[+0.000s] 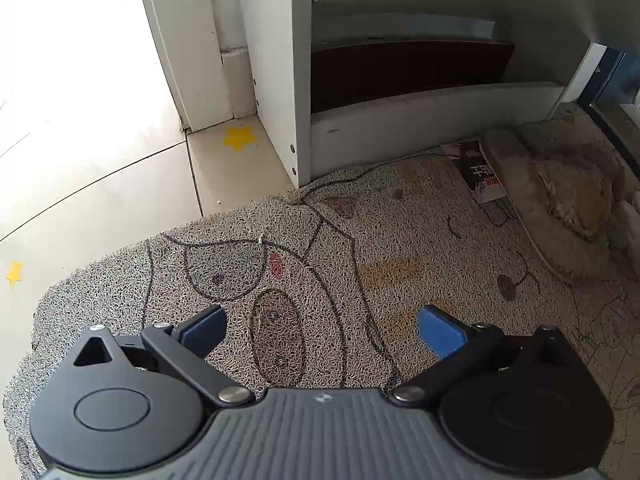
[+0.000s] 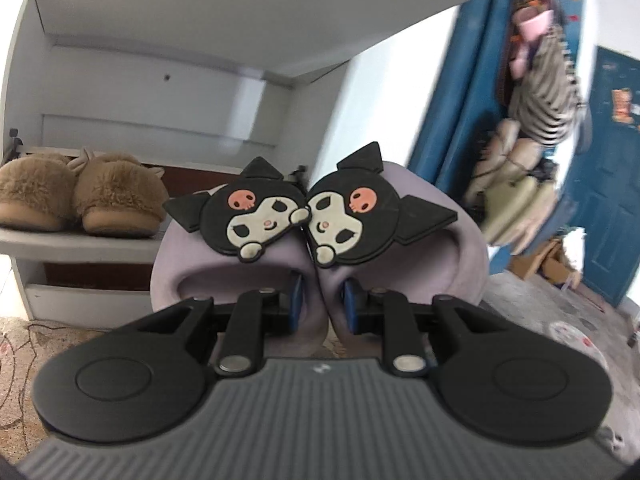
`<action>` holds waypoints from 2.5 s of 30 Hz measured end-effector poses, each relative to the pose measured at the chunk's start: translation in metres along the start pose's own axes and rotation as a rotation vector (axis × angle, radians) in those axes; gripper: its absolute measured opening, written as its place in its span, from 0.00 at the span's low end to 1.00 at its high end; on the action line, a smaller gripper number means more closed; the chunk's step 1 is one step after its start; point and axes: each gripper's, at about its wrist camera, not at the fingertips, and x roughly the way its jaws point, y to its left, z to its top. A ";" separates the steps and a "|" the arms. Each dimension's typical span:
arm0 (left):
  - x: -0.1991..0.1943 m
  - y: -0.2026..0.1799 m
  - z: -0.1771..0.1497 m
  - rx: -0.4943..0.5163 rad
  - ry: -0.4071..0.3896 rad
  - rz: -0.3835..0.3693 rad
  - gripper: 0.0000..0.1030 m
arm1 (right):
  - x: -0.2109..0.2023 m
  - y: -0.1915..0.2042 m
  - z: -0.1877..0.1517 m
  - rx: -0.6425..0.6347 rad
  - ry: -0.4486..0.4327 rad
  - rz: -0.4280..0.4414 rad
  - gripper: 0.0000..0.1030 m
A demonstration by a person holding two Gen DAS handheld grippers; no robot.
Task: Organize scattered shoes
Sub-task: 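Carry the lavender slides onto the shelf beside the brown plush slippers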
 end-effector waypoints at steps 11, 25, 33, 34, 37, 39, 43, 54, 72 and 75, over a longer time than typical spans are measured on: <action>0.008 0.007 -0.004 -0.034 0.019 -0.032 1.00 | 0.079 -0.003 0.078 -0.085 0.280 0.219 0.23; 0.014 0.015 -0.003 -0.054 0.018 -0.039 1.00 | 0.179 0.014 0.090 -0.016 0.437 0.322 0.24; 0.015 0.025 0.000 -0.068 0.018 -0.018 1.00 | 0.219 0.034 0.090 -0.036 0.410 0.336 0.26; 0.016 0.027 0.000 -0.075 0.020 -0.016 1.00 | 0.222 0.038 0.090 -0.053 0.410 0.327 0.27; 0.016 0.029 0.000 -0.079 0.021 -0.009 1.00 | 0.229 0.043 0.090 -0.070 0.407 0.315 0.28; 0.015 0.027 0.000 -0.077 0.018 -0.010 1.00 | 0.230 0.040 0.087 -0.063 0.396 0.317 0.27; 0.012 0.018 0.000 -0.062 0.018 -0.027 1.00 | 0.221 0.043 0.080 -0.089 0.355 0.304 0.30; 0.014 0.016 -0.002 -0.063 0.026 -0.038 1.00 | 0.168 0.036 0.077 -0.169 0.224 0.273 0.57; 0.012 0.021 -0.001 -0.073 0.026 -0.041 1.00 | 0.145 0.044 0.071 -0.330 0.195 0.132 0.96; 0.006 0.019 -0.001 -0.067 0.013 -0.060 1.00 | 0.138 0.045 0.070 -0.341 0.167 0.132 0.97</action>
